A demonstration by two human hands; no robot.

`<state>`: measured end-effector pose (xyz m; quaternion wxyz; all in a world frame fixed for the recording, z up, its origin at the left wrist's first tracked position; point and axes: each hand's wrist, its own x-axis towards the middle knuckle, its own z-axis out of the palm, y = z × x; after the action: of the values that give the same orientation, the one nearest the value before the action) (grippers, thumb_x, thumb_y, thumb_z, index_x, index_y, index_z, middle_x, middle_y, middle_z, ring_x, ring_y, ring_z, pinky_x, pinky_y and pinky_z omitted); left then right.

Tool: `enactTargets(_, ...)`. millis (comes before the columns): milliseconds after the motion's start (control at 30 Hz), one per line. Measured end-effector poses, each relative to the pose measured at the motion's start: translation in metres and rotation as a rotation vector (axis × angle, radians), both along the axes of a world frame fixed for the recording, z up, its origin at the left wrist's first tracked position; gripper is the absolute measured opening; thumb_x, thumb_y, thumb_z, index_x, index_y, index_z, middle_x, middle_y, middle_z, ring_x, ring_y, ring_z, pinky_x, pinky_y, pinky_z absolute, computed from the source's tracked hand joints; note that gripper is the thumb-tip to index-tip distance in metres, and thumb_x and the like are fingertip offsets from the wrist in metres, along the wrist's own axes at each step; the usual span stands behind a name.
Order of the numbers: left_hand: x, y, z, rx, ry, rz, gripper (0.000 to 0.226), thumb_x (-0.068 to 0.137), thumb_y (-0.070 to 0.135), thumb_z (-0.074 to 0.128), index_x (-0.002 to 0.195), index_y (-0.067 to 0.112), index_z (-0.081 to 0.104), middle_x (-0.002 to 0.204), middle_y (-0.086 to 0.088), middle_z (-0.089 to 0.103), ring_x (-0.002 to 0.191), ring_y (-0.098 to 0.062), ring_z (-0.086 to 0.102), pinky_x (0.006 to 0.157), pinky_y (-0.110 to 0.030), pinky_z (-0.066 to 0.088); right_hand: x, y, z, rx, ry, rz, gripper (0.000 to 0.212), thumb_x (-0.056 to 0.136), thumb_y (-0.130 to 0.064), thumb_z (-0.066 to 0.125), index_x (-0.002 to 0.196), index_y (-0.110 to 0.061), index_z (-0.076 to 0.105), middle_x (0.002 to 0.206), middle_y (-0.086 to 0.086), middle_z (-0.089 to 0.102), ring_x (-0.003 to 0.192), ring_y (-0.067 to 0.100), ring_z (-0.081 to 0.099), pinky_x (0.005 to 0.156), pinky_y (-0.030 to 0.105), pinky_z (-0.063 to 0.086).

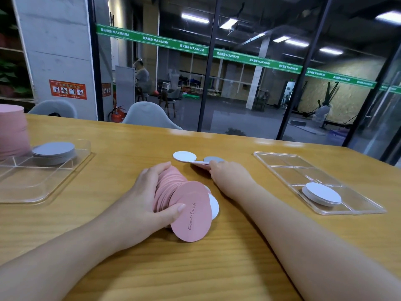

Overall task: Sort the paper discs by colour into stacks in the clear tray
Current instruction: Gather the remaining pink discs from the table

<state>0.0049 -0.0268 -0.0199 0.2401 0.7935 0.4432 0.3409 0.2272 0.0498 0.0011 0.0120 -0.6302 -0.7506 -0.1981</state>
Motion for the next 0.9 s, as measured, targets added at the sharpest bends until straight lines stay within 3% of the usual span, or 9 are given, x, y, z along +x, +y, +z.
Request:
enactTargets(133,0.001,-0.002,0.0,-0.001,-0.026,0.016,0.092,0.061,0.066,0.062,0.136,0.052,0.012,0.124,0.043,0.019,0.111,0.029,0.025,0.094,-0.013,0.027,0.008,-0.007,0.001,-0.059,0.16,-0.01,0.019,0.101,-0.022,0.033,0.112,-0.013,0.045,0.102,0.008,0.06,0.074,0.024,0.048,0.06,0.033,0.036)
enactTargets(233,0.001,-0.004,0.001,-0.005,-0.048,0.044,0.086,0.068,0.055,0.064,0.139,0.047,0.015,0.13,0.03,0.024,0.115,0.013,0.033,0.095,-0.016,0.028,0.017,-0.025,-0.002,-0.055,0.531,0.041,0.021,0.1,-0.028,0.036,0.102,-0.014,0.051,0.098,0.004,0.062,0.087,0.025,0.056,0.073,0.038,0.045)
enactTargets(333,0.0,-0.003,0.002,0.004,-0.044,0.063,0.086,0.065,0.055,0.059,0.139,0.044,0.016,0.129,0.027,0.024,0.115,0.006,0.035,0.093,-0.018,0.029,0.024,-0.047,-0.007,0.007,0.893,0.079,0.015,0.1,-0.027,0.04,0.102,-0.019,0.053,0.095,-0.008,0.061,0.092,0.016,0.056,0.077,0.03,0.044)
enactTargets(467,-0.001,-0.002,0.001,0.013,-0.049,0.093,0.084,0.074,0.05,0.065,0.142,0.039,0.016,0.13,0.024,0.023,0.115,0.003,0.033,0.094,-0.02,0.028,0.021,-0.079,-0.01,0.129,1.075,0.223,0.013,0.099,-0.019,0.043,0.09,-0.021,0.053,0.085,-0.015,0.06,0.081,0.001,0.056,0.07,0.014,0.041)
enactTargets(533,-0.001,-0.001,0.001,0.018,-0.04,0.109,0.086,0.075,0.052,0.064,0.143,0.037,0.014,0.134,0.021,0.021,0.116,0.003,0.031,0.095,-0.02,0.027,0.017,-0.098,-0.013,0.152,1.112,0.364,0.015,0.099,-0.022,0.043,0.089,-0.027,0.052,0.085,-0.013,0.06,0.083,0.001,0.057,0.073,0.014,0.044)
enactTargets(667,-0.001,0.0,0.002,-0.006,-0.02,0.104,0.082,0.082,0.046,0.061,0.145,0.035,0.009,0.142,0.016,0.015,0.117,0.004,0.025,0.097,-0.02,0.024,0.015,-0.117,-0.019,0.09,0.941,0.53,0.014,0.095,-0.041,0.036,0.092,-0.037,0.049,0.091,-0.009,0.054,0.086,0.007,0.058,0.076,0.017,0.046)
enactTargets(767,-0.004,0.001,0.004,-0.046,-0.034,0.052,0.088,0.077,0.054,0.059,0.146,0.035,0.007,0.143,0.017,0.015,0.12,0.006,0.023,0.099,-0.017,0.021,0.011,-0.117,-0.018,0.075,0.887,0.496,0.009,0.094,-0.032,0.042,0.094,-0.04,0.047,0.089,-0.017,0.054,0.085,0.004,0.055,0.077,0.017,0.044)
enactTargets(900,-0.008,0.003,0.005,-0.079,-0.016,0.008,0.105,0.06,0.079,0.051,0.145,0.038,0.003,0.14,0.022,0.011,0.122,0.007,0.023,0.099,-0.014,0.02,0.007,-0.117,-0.016,0.087,0.996,0.418,0.023,0.094,-0.016,0.053,0.097,-0.038,0.048,0.093,-0.016,0.061,0.089,0.001,0.056,0.076,0.011,0.042)
